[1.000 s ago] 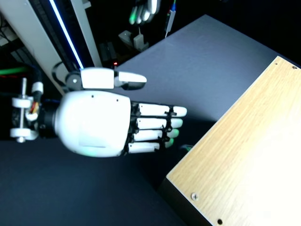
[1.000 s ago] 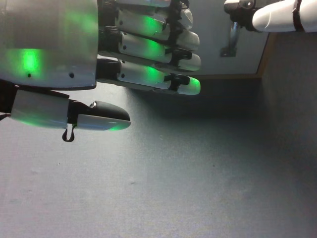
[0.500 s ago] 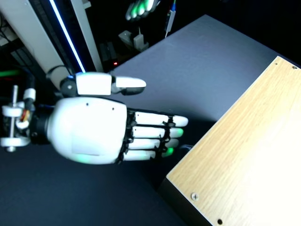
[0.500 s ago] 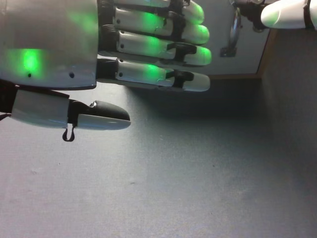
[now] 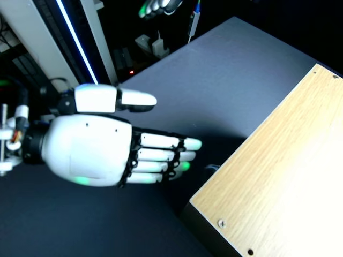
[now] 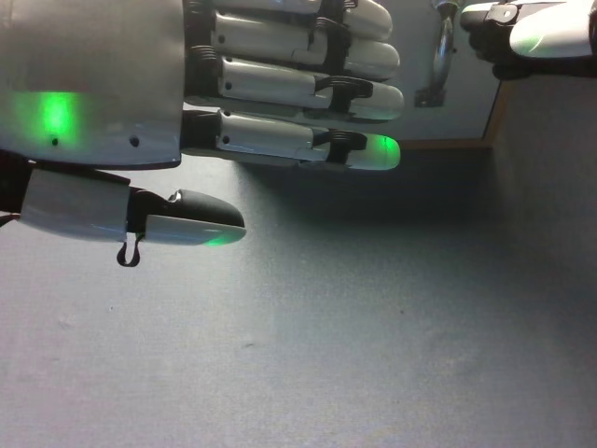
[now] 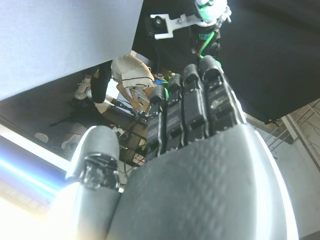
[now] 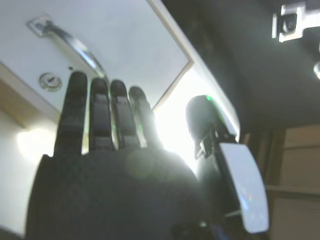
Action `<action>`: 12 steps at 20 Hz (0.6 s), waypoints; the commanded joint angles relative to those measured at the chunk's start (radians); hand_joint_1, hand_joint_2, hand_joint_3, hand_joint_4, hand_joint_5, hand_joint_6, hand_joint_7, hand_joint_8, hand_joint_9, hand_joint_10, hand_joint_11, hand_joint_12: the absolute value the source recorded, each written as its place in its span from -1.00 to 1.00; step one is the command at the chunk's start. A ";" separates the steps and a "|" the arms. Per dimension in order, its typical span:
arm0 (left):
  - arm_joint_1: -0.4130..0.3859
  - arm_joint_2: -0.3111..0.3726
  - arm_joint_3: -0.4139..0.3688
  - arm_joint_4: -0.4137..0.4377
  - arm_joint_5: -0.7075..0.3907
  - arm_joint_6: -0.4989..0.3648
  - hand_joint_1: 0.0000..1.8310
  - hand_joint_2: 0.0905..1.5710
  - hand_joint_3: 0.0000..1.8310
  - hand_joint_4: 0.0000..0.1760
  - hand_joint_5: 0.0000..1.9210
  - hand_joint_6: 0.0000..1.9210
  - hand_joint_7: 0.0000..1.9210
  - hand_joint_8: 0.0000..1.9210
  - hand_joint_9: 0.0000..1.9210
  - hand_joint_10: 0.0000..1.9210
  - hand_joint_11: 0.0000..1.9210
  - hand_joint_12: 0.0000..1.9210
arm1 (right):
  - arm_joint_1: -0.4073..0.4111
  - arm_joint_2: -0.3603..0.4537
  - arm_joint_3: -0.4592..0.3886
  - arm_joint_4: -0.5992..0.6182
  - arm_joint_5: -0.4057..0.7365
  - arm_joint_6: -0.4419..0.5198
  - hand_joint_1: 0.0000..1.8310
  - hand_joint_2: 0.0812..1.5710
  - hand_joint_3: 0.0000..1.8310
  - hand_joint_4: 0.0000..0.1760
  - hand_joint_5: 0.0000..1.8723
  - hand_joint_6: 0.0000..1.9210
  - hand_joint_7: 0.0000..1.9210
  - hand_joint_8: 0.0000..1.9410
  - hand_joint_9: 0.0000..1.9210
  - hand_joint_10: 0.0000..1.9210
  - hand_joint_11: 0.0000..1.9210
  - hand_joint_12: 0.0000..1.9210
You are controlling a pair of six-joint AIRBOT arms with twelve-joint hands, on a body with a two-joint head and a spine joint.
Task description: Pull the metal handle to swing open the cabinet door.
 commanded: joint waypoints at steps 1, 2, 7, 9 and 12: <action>-0.009 0.006 -0.004 -0.097 -0.020 0.006 -1.00 1.00 -0.93 -1.00 -0.77 -1.00 -0.78 -1.00 -0.82 -1.00 -1.00 -0.53 | 0.008 0.011 0.000 0.045 0.042 0.025 -1.00 1.00 -0.91 -1.00 -0.96 -1.00 -0.94 -1.00 -0.95 -1.00 -1.00 -0.73; -0.009 0.006 -0.004 -0.097 -0.020 0.006 -1.00 1.00 -0.93 -1.00 -0.76 -1.00 -0.78 -1.00 -0.82 -1.00 -1.00 -0.53 | 0.007 0.012 0.000 0.044 0.037 0.038 -1.00 1.00 -0.91 -1.00 -0.96 -1.00 -0.95 -1.00 -0.95 -1.00 -1.00 -0.74; -0.009 0.006 -0.004 -0.097 -0.020 0.006 -1.00 1.00 -0.91 -1.00 -0.76 -1.00 -0.77 -1.00 -0.81 -1.00 -1.00 -0.52 | 0.003 0.021 -0.004 0.022 0.013 0.114 -1.00 1.00 -0.92 -1.00 -0.95 -1.00 -0.94 -1.00 -0.94 -1.00 -1.00 -0.71; -0.009 0.006 -0.004 -0.097 -0.020 0.006 -1.00 1.00 -0.92 -1.00 -0.76 -1.00 -0.77 -1.00 -0.81 -1.00 -1.00 -0.51 | 0.001 0.022 -0.004 0.008 -0.014 0.168 -1.00 1.00 -0.92 -1.00 -0.94 -0.99 -0.93 -0.99 -0.94 -1.00 -1.00 -0.71; -0.009 0.006 -0.004 -0.097 -0.020 0.006 -1.00 1.00 -0.92 -1.00 -0.74 -1.00 -0.75 -1.00 -0.79 -1.00 -1.00 -0.46 | -0.003 0.022 -0.004 0.007 -0.014 0.168 -1.00 1.00 -0.92 -1.00 -0.92 -1.00 -0.92 -1.00 -0.92 -1.00 -1.00 -0.67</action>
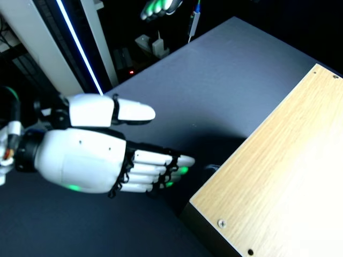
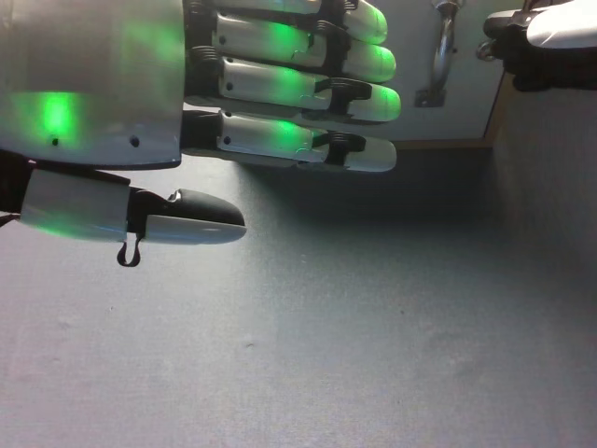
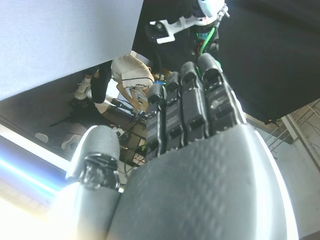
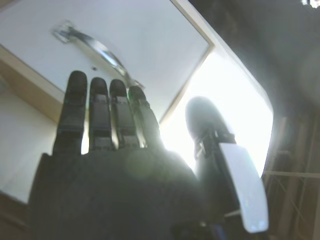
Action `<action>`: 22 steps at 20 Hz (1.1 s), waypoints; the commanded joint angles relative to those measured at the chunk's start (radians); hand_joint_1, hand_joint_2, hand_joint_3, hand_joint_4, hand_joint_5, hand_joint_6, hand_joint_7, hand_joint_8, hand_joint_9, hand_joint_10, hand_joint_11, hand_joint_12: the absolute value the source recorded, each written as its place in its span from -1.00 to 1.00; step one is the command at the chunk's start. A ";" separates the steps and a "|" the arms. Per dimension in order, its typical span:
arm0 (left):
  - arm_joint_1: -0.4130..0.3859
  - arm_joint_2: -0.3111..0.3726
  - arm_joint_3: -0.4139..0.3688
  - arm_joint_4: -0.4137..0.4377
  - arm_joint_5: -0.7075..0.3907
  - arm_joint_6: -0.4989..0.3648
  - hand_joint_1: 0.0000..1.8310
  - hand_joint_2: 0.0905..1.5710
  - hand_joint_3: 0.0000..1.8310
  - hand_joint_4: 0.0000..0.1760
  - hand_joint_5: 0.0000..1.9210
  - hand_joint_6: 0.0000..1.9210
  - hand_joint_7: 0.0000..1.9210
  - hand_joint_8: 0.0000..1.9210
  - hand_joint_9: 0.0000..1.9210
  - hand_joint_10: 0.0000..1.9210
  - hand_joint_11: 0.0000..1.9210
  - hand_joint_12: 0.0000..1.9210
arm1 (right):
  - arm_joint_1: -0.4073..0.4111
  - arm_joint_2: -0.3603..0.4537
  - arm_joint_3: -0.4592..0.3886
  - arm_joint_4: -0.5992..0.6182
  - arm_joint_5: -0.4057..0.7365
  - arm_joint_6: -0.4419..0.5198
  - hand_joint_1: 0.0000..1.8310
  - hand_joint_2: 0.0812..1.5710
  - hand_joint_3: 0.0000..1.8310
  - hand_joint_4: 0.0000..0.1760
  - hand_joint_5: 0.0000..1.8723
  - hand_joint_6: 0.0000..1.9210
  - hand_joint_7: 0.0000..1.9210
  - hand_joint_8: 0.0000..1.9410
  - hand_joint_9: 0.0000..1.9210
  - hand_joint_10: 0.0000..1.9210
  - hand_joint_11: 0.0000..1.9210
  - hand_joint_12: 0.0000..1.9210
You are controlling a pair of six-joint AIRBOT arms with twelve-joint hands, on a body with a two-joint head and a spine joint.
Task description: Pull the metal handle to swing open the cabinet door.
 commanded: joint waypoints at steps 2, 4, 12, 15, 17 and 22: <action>-0.009 0.007 -0.004 -0.097 -0.020 0.006 -1.00 1.00 -0.91 -1.00 -0.73 -1.00 -0.74 -1.00 -0.78 -0.99 -1.00 -0.44 | 0.008 0.008 -0.003 0.039 0.046 0.020 -1.00 1.00 -0.92 -1.00 -0.93 -1.00 -0.92 -1.00 -0.93 -1.00 -1.00 -0.70; -0.009 0.007 -0.004 -0.097 -0.020 0.006 -1.00 1.00 -0.91 -1.00 -0.73 -1.00 -0.74 -1.00 -0.77 -0.99 -1.00 -0.42 | 0.008 0.007 -0.004 0.019 0.026 0.079 -1.00 1.00 -0.92 -1.00 -0.93 -1.00 -0.92 -1.00 -0.93 -1.00 -1.00 -0.70; -0.009 0.007 -0.004 -0.097 -0.020 0.006 -1.00 1.00 -0.91 -1.00 -0.72 -1.00 -0.72 -1.00 -0.75 -1.00 -1.00 -0.38 | 0.008 -0.015 -0.006 0.007 -0.029 0.116 -1.00 1.00 -0.93 -1.00 -0.94 -1.00 -0.93 -1.00 -0.94 -1.00 -1.00 -0.71; -0.009 0.007 -0.004 -0.097 -0.020 0.006 -1.00 1.00 -0.92 -1.00 -0.72 -1.00 -0.73 -1.00 -0.76 -1.00 -1.00 -0.38 | 0.009 -0.029 -0.006 0.007 -0.056 0.116 -1.00 1.00 -0.92 -1.00 -0.94 -1.00 -0.93 -0.99 -0.94 -1.00 -1.00 -0.71; -0.009 0.007 -0.004 -0.097 -0.020 0.006 -1.00 1.00 -0.92 -1.00 -0.72 -1.00 -0.73 -1.00 -0.76 -1.00 -1.00 -0.41 | 0.016 -0.036 -0.006 0.007 -0.075 0.116 -1.00 1.00 -0.92 -1.00 -0.94 -1.00 -0.93 -0.99 -0.93 -0.99 -1.00 -0.70; -0.009 0.007 -0.004 -0.097 -0.020 0.006 -1.00 1.00 -0.92 -1.00 -0.72 -1.00 -0.73 -1.00 -0.76 -1.00 -1.00 -0.41 | 0.031 -0.061 0.000 0.007 -0.153 0.166 -1.00 1.00 -0.93 -1.00 -0.94 -1.00 -0.92 -1.00 -0.93 -1.00 -1.00 -0.67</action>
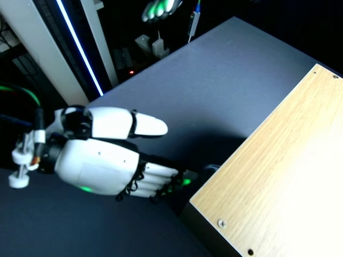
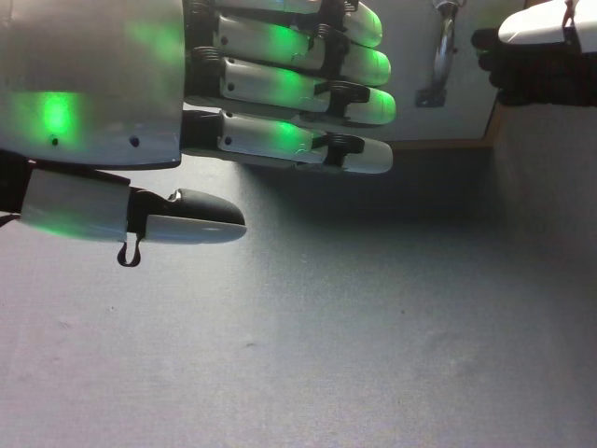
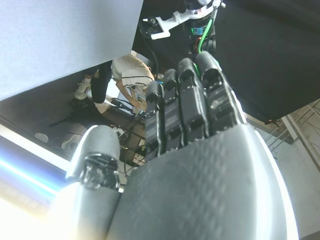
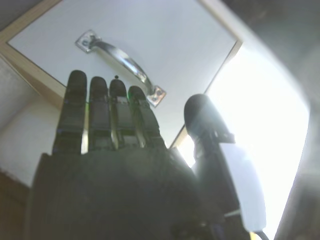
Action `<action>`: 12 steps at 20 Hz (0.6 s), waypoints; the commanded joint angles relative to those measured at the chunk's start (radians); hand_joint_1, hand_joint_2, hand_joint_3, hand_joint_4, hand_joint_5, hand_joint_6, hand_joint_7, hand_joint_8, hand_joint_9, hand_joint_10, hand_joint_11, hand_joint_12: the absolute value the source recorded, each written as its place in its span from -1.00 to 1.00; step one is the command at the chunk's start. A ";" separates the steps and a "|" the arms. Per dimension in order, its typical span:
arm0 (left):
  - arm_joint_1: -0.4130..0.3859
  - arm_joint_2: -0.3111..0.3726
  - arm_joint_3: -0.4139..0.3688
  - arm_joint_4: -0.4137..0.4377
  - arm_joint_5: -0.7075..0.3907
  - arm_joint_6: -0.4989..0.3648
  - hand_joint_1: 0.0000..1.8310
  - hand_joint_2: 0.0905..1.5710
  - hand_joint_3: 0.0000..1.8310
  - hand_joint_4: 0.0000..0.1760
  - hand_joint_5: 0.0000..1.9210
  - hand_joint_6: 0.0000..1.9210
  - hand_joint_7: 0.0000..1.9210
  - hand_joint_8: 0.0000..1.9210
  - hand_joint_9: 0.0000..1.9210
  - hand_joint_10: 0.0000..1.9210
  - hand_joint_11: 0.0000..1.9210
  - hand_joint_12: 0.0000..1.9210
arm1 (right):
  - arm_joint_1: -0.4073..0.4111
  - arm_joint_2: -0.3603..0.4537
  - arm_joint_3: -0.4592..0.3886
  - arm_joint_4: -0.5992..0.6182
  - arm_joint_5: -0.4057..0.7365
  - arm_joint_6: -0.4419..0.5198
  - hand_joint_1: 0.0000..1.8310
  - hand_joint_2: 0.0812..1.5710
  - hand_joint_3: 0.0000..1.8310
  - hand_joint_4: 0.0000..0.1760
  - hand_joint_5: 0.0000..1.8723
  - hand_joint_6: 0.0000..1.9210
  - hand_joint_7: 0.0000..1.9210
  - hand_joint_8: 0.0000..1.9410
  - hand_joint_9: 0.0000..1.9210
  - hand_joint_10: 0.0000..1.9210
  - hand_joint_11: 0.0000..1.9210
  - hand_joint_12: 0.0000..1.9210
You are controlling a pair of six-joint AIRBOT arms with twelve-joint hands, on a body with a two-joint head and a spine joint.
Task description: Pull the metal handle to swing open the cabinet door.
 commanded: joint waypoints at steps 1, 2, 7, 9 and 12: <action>-0.009 0.006 -0.004 -0.097 -0.020 0.006 -1.00 1.00 -0.92 -1.00 -0.72 -1.00 -0.73 -1.00 -0.76 -1.00 -1.00 -0.42 | 0.017 0.004 0.003 0.024 0.035 0.013 -1.00 1.00 -0.93 -1.00 -0.93 -1.00 -0.92 -1.00 -0.92 -1.00 -1.00 -0.66; -0.009 0.006 -0.004 -0.097 -0.020 0.006 -1.00 1.00 -0.92 -1.00 -0.72 -1.00 -0.73 -1.00 -0.76 -1.00 -1.00 -0.42 | 0.017 0.003 0.002 0.024 0.031 0.013 -1.00 1.00 -0.93 -1.00 -0.93 -1.00 -0.92 -1.00 -0.92 -1.00 -1.00 -0.66; -0.009 0.006 -0.004 -0.097 -0.020 0.006 -1.00 1.00 -0.91 -1.00 -0.71 -1.00 -0.72 -1.00 -0.76 -1.00 -1.00 -0.43 | 0.017 -0.017 -0.001 0.022 -0.011 0.013 -1.00 1.00 -0.93 -1.00 -0.93 -1.00 -0.92 -1.00 -0.93 -1.00 -1.00 -0.65; -0.009 0.006 -0.004 -0.097 -0.020 0.006 -1.00 1.00 -0.91 -1.00 -0.71 -1.00 -0.72 -1.00 -0.76 -1.00 -1.00 -0.43 | 0.018 -0.029 -0.001 0.022 -0.026 0.013 -1.00 1.00 -0.93 -1.00 -0.93 -1.00 -0.92 -1.00 -0.93 -1.00 -1.00 -0.65; -0.009 0.006 -0.004 -0.097 -0.020 0.006 -1.00 1.00 -0.90 -1.00 -0.70 -1.00 -0.71 -1.00 -0.75 -1.00 -1.00 -0.42 | 0.018 -0.045 -0.003 0.022 -0.029 0.013 -1.00 1.00 -0.93 -1.00 -0.92 -1.00 -0.91 -1.00 -0.92 -1.00 -1.00 -0.63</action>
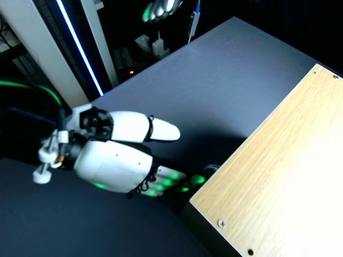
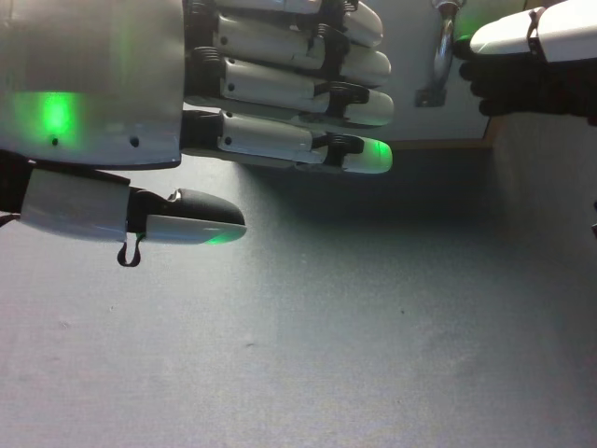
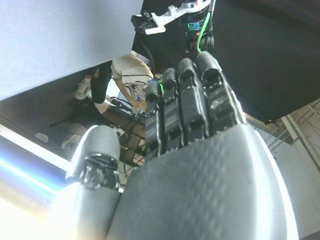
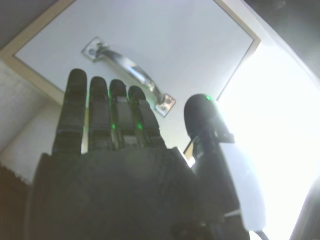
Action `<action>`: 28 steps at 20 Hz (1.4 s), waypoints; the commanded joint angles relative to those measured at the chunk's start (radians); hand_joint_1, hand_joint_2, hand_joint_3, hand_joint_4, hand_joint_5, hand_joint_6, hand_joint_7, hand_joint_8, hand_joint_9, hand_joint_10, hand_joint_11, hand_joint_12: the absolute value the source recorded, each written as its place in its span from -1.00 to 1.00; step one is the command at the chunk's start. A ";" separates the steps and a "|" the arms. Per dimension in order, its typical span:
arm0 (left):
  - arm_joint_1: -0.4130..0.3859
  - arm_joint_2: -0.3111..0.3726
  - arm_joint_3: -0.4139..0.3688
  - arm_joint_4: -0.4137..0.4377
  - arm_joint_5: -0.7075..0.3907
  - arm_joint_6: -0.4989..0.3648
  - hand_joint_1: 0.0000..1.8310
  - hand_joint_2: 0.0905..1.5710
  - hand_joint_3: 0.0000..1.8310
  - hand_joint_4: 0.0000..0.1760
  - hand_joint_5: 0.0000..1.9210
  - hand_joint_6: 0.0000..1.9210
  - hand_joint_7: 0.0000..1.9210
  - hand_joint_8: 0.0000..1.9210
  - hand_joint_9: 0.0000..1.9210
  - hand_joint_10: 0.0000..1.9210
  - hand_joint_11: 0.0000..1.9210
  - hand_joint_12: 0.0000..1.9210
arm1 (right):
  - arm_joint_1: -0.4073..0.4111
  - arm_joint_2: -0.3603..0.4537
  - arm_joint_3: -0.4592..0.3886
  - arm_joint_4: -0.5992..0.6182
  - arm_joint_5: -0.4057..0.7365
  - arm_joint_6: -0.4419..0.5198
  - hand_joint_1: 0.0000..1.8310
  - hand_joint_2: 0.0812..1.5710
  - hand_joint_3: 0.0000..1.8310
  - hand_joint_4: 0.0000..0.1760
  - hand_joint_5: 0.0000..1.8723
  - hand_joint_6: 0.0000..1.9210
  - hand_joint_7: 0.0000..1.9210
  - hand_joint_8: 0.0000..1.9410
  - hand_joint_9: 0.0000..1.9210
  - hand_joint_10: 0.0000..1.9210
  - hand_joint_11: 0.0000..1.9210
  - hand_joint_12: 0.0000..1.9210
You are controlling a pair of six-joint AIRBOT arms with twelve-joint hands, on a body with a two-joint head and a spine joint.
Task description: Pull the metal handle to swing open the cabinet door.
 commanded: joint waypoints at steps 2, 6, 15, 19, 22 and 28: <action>-0.009 0.007 -0.004 -0.097 -0.020 0.006 -1.00 1.00 -0.91 -1.00 -0.70 -1.00 -0.71 -1.00 -0.75 -1.00 -1.00 -0.40 | 0.012 -0.002 -0.006 0.020 0.039 0.013 -1.00 1.00 -0.92 -1.00 -0.92 -1.00 -0.91 -1.00 -0.92 -1.00 -1.00 -0.64; -0.009 0.007 -0.004 -0.097 -0.020 0.006 -1.00 1.00 -0.91 -1.00 -0.70 -1.00 -0.71 -1.00 -0.75 -1.00 -1.00 -0.39 | 0.012 -0.015 -0.006 0.020 0.034 0.013 -1.00 1.00 -0.92 -1.00 -0.92 -1.00 -0.91 -1.00 -0.91 -1.00 -1.00 -0.63; -0.009 0.007 -0.004 -0.097 -0.020 0.006 -1.00 1.00 -0.92 -1.00 -0.68 -1.00 -0.68 -1.00 -0.72 -1.00 -1.00 -0.31 | 0.012 -0.015 -0.011 0.005 0.073 0.013 -1.00 1.00 -0.91 -1.00 -0.91 -0.99 -0.90 -0.99 -0.90 -0.99 -1.00 -0.63; -0.009 0.007 -0.004 -0.097 -0.020 0.006 -1.00 1.00 -0.91 -1.00 -0.68 -1.00 -0.69 -1.00 -0.73 -1.00 -1.00 -0.32 | 0.011 -0.003 -0.020 -0.008 0.106 0.012 -1.00 1.00 -0.92 -1.00 -0.91 -1.00 -0.90 -1.00 -0.90 -1.00 -1.00 -0.60; -0.009 0.007 -0.004 -0.097 -0.020 0.006 -1.00 1.00 -0.91 -1.00 -0.69 -1.00 -0.70 -1.00 -0.73 -1.00 -1.00 -0.35 | 0.009 0.012 -0.035 -0.023 0.118 0.012 -1.00 1.00 -0.90 -1.00 -0.91 -1.00 -0.91 -1.00 -0.91 -1.00 -1.00 -0.64; -0.009 0.007 -0.004 -0.097 -0.020 0.006 -1.00 1.00 -0.92 -1.00 -0.67 -1.00 -0.68 -1.00 -0.72 -1.00 -1.00 -0.30 | 0.003 0.039 -0.076 -0.049 0.118 0.012 -1.00 1.00 -0.91 -1.00 -0.92 -1.00 -0.91 -1.00 -0.92 -1.00 -1.00 -0.61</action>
